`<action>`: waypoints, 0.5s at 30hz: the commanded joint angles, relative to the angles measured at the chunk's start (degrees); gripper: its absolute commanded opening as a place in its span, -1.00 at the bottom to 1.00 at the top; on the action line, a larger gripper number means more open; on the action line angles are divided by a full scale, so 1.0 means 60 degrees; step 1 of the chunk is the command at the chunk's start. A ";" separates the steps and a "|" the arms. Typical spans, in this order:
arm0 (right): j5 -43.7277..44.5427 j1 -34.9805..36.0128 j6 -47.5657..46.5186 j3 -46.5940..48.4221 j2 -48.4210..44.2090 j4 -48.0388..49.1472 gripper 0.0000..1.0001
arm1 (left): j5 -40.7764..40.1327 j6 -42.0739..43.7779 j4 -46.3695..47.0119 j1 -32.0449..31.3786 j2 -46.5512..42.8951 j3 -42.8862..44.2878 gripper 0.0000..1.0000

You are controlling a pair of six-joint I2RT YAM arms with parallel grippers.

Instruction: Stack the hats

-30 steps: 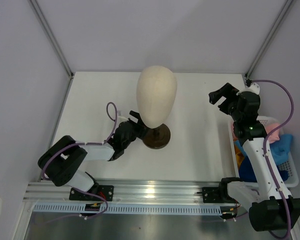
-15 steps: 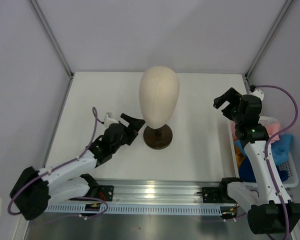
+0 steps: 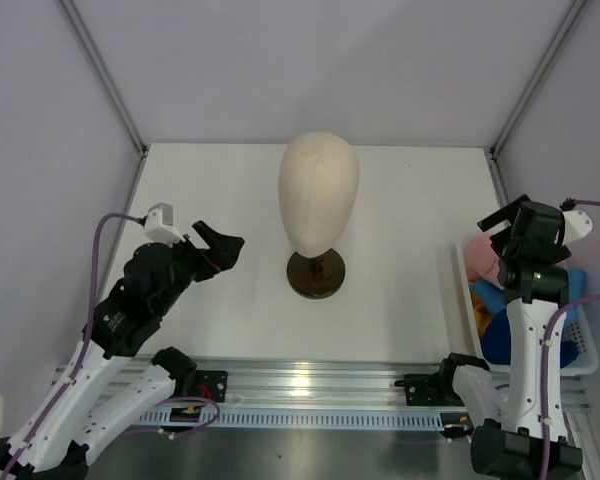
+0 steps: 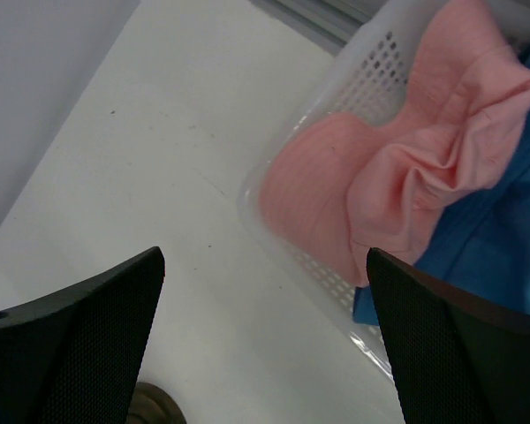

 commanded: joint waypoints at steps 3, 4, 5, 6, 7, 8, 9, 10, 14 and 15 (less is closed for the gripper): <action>0.0754 -0.0143 -0.0054 -0.0203 -0.0641 -0.1382 0.99 | 0.0426 0.1503 -0.1758 0.0054 0.0094 0.0520 0.99; 0.0608 -0.0143 -0.0083 -0.0306 -0.0744 -0.1426 0.99 | 0.0412 0.1518 -0.1729 0.0054 0.0050 0.0433 0.99; 0.0549 -0.0143 -0.0112 -0.0466 -0.0875 -0.1340 0.97 | 0.0412 0.1533 -0.1670 0.0054 0.0021 0.0316 0.99; 0.0534 -0.0143 -0.0156 -0.0830 -0.1152 -0.1252 0.95 | 0.0397 0.1547 -0.1641 0.0054 -0.0023 0.0271 0.99; 0.0534 -0.0143 -0.0186 -0.1023 -0.1271 -0.1135 0.93 | 0.0397 0.1606 -0.1626 0.0054 -0.0110 0.0227 0.99; 0.0548 -0.0143 -0.0244 -0.1198 -0.1359 -0.0887 0.86 | 0.0397 0.1650 -0.1655 0.0054 -0.0155 0.0183 0.99; 0.0563 -0.0143 -0.0230 -0.1331 -0.1476 -0.0841 0.84 | 0.0397 0.1723 -0.1684 0.0069 -0.0199 0.0226 0.99; 0.0534 -0.0143 -0.0215 -0.1463 -0.1477 -0.0826 0.82 | 0.0339 0.1883 -0.1713 0.0069 -0.0257 0.0241 0.99; 0.1395 -0.0158 0.0804 -0.1289 -0.1477 -0.1746 0.93 | 0.0002 0.2119 -0.2007 0.0069 -0.0652 0.0315 0.99; 0.1775 -0.0158 0.1231 -0.1216 -0.1492 -0.2083 0.96 | -0.0013 0.2162 -0.2021 0.0069 -0.0740 0.0286 0.99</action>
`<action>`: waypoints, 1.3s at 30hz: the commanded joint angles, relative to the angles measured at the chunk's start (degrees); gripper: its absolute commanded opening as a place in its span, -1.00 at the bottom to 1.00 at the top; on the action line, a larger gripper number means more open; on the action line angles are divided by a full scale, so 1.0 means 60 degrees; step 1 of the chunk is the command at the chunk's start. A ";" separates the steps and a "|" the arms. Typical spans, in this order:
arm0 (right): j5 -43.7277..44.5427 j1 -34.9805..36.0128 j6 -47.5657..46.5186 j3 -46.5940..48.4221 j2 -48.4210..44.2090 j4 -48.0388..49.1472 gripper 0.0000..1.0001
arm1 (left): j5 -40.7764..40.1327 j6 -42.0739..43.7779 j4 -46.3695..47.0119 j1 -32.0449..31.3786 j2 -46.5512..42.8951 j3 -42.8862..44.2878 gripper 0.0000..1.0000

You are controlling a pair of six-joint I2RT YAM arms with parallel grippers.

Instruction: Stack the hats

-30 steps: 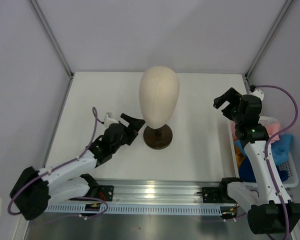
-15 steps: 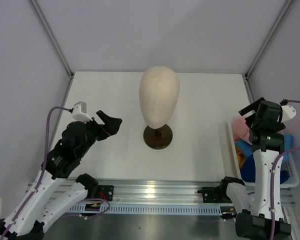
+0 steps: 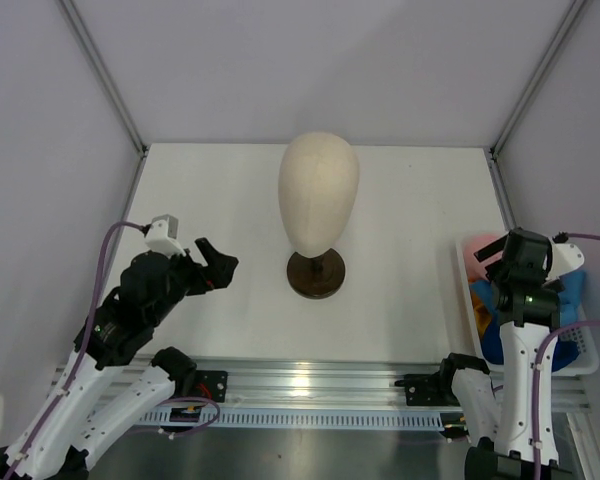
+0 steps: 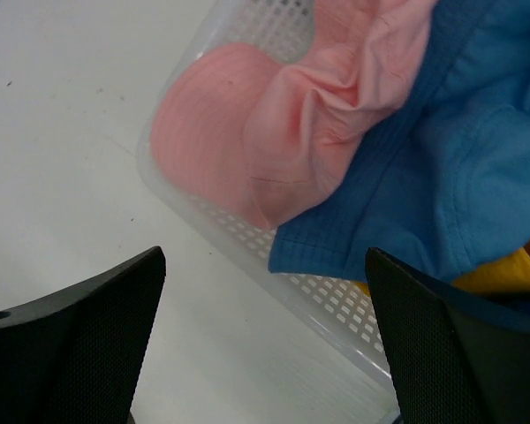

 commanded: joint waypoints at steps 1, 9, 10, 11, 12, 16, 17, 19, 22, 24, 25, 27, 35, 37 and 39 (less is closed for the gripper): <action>0.1710 -0.0052 0.1339 0.0297 -0.0100 -0.1336 0.97 | -0.0188 0.0545 -0.0171 0.0065 -0.0384 0.0041 0.99; 0.3765 -0.0067 0.3959 0.1378 -0.0130 -0.3712 0.99 | 0.0104 0.0604 -0.0098 0.0095 -0.0575 -0.0091 0.99; 0.3999 -0.0067 0.4863 0.1526 -0.0144 -0.4266 0.99 | 0.0163 0.0604 -0.0083 0.0095 -0.0618 -0.0091 0.99; 0.4045 -0.0067 0.5104 0.1629 -0.0203 -0.4431 0.99 | 0.0221 0.0619 -0.0054 0.0095 -0.0662 -0.0120 0.99; 0.4132 -0.0067 0.5266 0.1746 -0.0261 -0.4549 0.99 | 0.0353 0.0633 -0.0010 0.0095 -0.0706 -0.0135 0.99; 0.4922 -0.0067 0.4714 0.1061 -0.0861 -0.3415 0.97 | 0.0617 0.0721 0.0166 0.0080 -0.0883 -0.0281 0.99; 0.4924 -0.0067 0.3928 0.0798 -0.1007 -0.2871 0.93 | 0.0676 0.0750 0.0152 0.0095 -0.0839 -0.0310 0.99; 0.4779 -0.0067 0.2958 -0.0078 -0.1520 -0.1019 0.90 | 0.0705 0.0780 0.0079 0.0095 -0.0635 -0.0296 0.99; 0.4674 -0.0081 0.1344 -0.1047 -0.1567 0.1082 0.81 | 0.0909 0.0794 0.0020 0.0095 -0.0444 -0.0310 0.99; 0.5300 -0.0169 0.1357 -0.1211 -0.1114 0.1367 0.80 | 0.1086 0.0824 0.0092 0.0095 -0.0370 -0.0296 0.99; 0.5595 -0.0242 0.1429 -0.1255 -0.0444 0.1484 0.84 | 0.1086 0.0824 0.0107 0.0095 -0.0384 -0.0296 0.99; 0.5542 -0.0841 0.1591 -0.1153 0.0262 0.1383 0.86 | 0.0985 0.0795 0.0050 0.0095 -0.0443 -0.0325 0.99; 0.2496 -0.4195 0.0524 -0.1664 0.1541 0.2640 0.87 | 0.0237 0.0780 -0.0376 0.0095 -0.0692 -0.0311 0.99; 0.1864 -0.4591 0.0187 -0.2060 0.1423 0.3108 0.83 | 0.0207 0.0722 -0.0347 0.0095 -0.0707 -0.0310 0.99; 0.1805 -0.4637 0.0156 -0.2265 0.1277 0.3330 0.75 | 0.0236 0.0605 -0.0259 0.0095 -0.0692 -0.0310 0.99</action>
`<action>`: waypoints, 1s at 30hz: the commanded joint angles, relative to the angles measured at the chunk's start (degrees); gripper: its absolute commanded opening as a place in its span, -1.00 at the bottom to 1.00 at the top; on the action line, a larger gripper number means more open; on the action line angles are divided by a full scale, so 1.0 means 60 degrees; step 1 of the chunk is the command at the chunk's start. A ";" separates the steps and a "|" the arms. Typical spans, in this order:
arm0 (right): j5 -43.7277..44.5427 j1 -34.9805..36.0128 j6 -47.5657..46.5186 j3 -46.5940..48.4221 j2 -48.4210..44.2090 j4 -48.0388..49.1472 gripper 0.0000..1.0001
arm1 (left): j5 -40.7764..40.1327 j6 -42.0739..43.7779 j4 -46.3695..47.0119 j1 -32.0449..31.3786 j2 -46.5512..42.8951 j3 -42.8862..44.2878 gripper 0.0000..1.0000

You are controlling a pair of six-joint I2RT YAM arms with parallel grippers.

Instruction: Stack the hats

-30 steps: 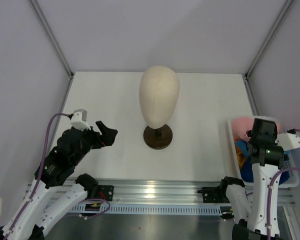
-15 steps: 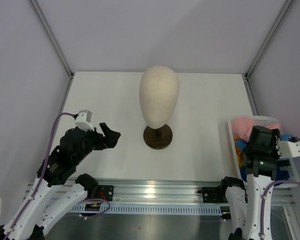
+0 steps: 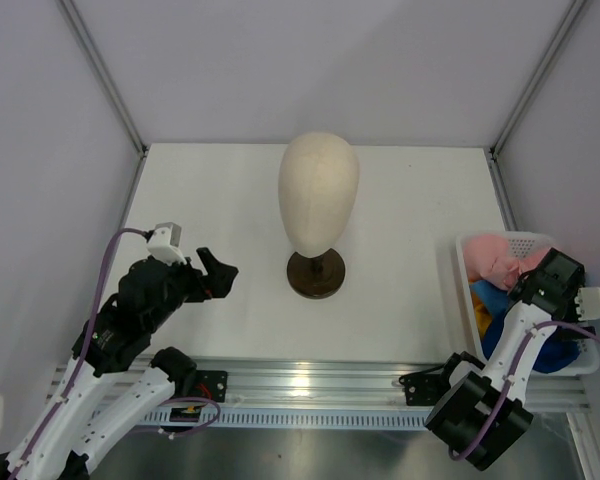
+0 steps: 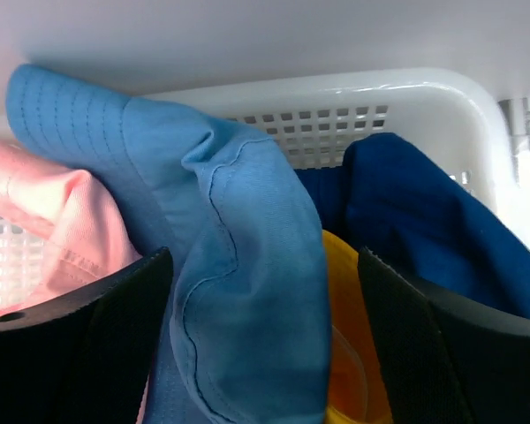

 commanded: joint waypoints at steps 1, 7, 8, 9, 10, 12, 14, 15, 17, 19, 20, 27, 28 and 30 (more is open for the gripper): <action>-0.0811 -0.0189 -0.0605 -0.0397 -0.0290 0.1326 0.70 | -0.0186 0.0003 0.0120 0.0062 -0.0047 0.0006 0.99; -0.1309 -0.0233 -0.0943 -0.0574 -0.0056 0.1972 -0.19 | -0.0142 -0.0026 0.0164 0.0062 0.0011 0.0021 0.99; -0.1324 -0.0233 -0.1030 -0.0560 0.0017 0.2031 -0.41 | -0.0171 -0.0012 0.0135 0.0062 -0.0003 0.0021 0.99; -0.1295 -0.0233 -0.1045 -0.0530 0.0061 0.2046 -0.61 | -0.0200 0.0003 0.0121 0.0062 -0.0018 0.0036 0.99; -0.1309 -0.0219 -0.1075 -0.0429 0.0105 0.2032 -0.97 | -0.0258 0.0017 0.0106 0.0062 -0.0018 0.0007 0.99; -0.1687 -0.0219 -0.1264 -0.0253 0.0062 0.1930 -1.00 | -0.0332 0.0047 0.0062 0.0062 -0.0076 -0.0008 0.99; -0.2621 -0.0219 -0.1454 0.0112 -0.0245 0.1900 -1.00 | -0.0362 0.0076 0.0105 0.0062 -0.0120 -0.0052 0.99; -0.3063 -0.0190 -0.1717 0.0216 -0.0420 0.2089 -1.00 | -0.0318 0.0105 0.0193 0.0047 -0.0135 -0.0081 0.99; -0.4596 -0.0160 -0.1895 0.0566 -0.0933 0.2295 -1.00 | -0.0201 0.0178 0.0296 0.0047 -0.0135 -0.0111 0.99; -0.5538 0.0059 -0.1706 0.0714 -0.1241 0.2631 -1.00 | -0.0113 0.0237 0.0384 0.0062 -0.0062 -0.0053 0.99; -0.6428 0.0190 -0.1618 0.0816 -0.1373 0.2777 -1.00 | -0.0098 0.0266 0.0399 0.0062 -0.0047 -0.0038 0.99; -0.5354 0.3308 -0.2596 0.3992 -0.0600 0.0984 -1.00 | -0.0083 0.0194 0.0311 0.0062 -0.0281 -0.0096 0.99; -0.5222 0.3979 -0.2729 0.4808 -0.0482 0.0658 -1.00 | -0.0083 0.0179 0.0340 0.0047 -0.0354 -0.0125 0.99; -0.5409 0.4496 -0.2935 0.5385 -0.0248 0.0172 -1.00 | -0.0112 0.0164 0.0442 0.0062 -0.0399 -0.0111 0.99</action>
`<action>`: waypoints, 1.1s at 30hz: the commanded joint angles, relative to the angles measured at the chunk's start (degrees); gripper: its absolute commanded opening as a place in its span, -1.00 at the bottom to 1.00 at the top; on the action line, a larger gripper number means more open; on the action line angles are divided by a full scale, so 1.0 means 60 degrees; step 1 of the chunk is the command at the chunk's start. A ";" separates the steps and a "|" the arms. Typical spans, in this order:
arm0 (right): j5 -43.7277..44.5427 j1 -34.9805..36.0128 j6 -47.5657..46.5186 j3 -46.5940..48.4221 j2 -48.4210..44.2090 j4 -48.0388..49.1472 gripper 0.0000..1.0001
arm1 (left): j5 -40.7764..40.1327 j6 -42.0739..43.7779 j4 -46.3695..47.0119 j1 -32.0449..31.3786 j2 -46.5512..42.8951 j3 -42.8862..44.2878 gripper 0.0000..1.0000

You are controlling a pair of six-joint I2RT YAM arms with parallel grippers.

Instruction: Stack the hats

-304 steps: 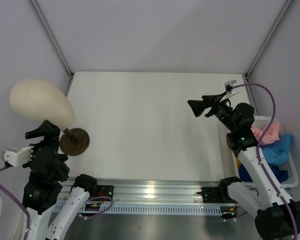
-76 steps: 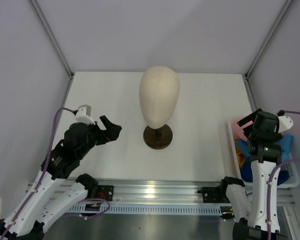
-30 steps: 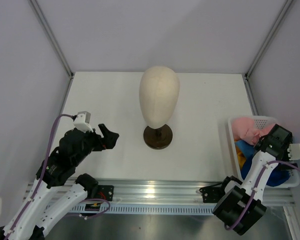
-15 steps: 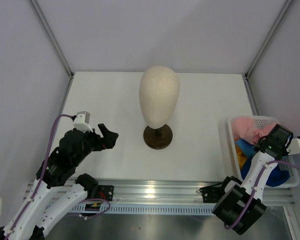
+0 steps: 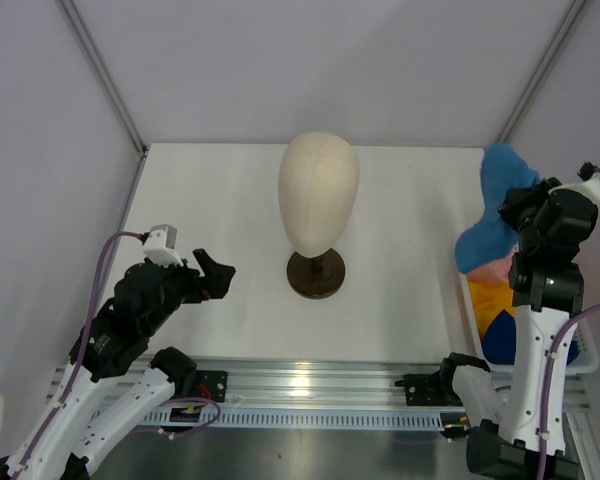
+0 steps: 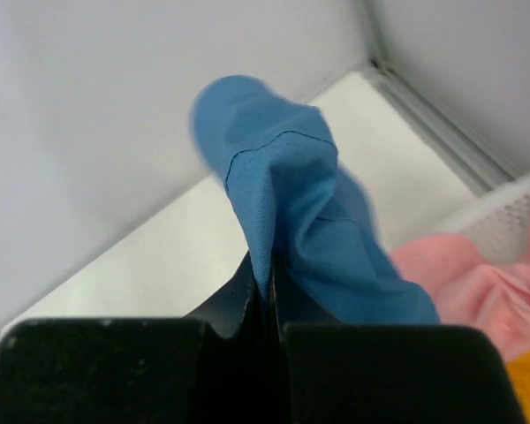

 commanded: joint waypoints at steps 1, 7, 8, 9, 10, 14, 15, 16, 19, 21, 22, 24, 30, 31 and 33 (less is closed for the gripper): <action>-0.0607 0.0988 -0.0782 0.1393 0.0234 -0.0899 -1.00 | 0.0059 0.0153 0.0410 0.0058 -0.0173 -0.0020 0.99; -0.2674 0.1987 -0.1251 0.2919 0.1447 -0.0755 -1.00 | -0.0248 0.0168 0.0439 0.0058 -0.0012 0.0522 0.99; -0.3490 0.2148 -0.1295 0.3298 0.1639 -0.0478 -1.00 | -0.0307 0.0182 0.0454 0.0058 0.0002 0.0551 0.99; -0.3832 0.2468 -0.1368 0.3563 0.1873 -0.0359 -1.00 | -0.0380 0.0197 0.0526 0.0058 -0.0026 0.0610 0.99; -0.4125 0.2834 -0.1398 0.3841 0.2354 -0.0285 -1.00 | -0.0497 0.0183 0.0513 0.0058 -0.0056 0.0610 0.99; -0.5327 0.4139 -0.1968 0.6295 0.3730 -0.0298 -1.00 | -0.0878 0.0051 0.0586 0.0058 -0.0217 0.0537 0.99; -0.5460 0.4562 -0.2071 0.6740 0.3954 -0.0299 -1.00 | -0.0893 0.0036 0.0600 0.0058 -0.0261 0.0508 0.99; -0.5708 0.4740 -0.2115 0.7165 0.4188 -0.0299 -1.00 | -0.0922 0.0021 0.0615 0.0058 -0.0276 0.0522 0.99; -0.6439 0.5180 -0.1912 0.8674 0.5067 -0.0109 -1.00 | -0.1113 -0.0008 0.0644 0.0058 -0.0232 0.0552 0.99; -0.6793 0.5327 -0.1678 0.9710 0.5755 0.0067 -1.00 | -0.1143 -0.0008 0.0703 0.0058 -0.0159 0.0697 0.99; -0.7186 0.5429 -0.1575 1.0138 0.6048 -0.0034 -1.00 | -0.1128 0.0021 0.0717 0.0058 -0.0042 0.0785 0.99; -0.7525 0.5591 -0.1486 1.0988 0.6822 -0.0546 -1.00 | -0.1171 0.0094 0.0718 0.0044 0.0090 0.1062 0.99; -0.7644 0.5972 -0.2437 1.1900 0.7135 -0.1441 -1.00 | -0.1231 0.0241 0.1126 0.0058 0.0442 0.1313 0.99; -0.7586 0.5972 -0.2511 1.1900 0.7033 -0.1514 -1.00 | -0.1187 0.0227 0.1171 0.0058 0.0486 0.1313 0.99; -0.7658 0.5987 -0.2497 1.1813 0.6930 -0.1544 -1.00 | -0.1157 0.0241 0.1230 0.0058 0.0602 0.1372 0.99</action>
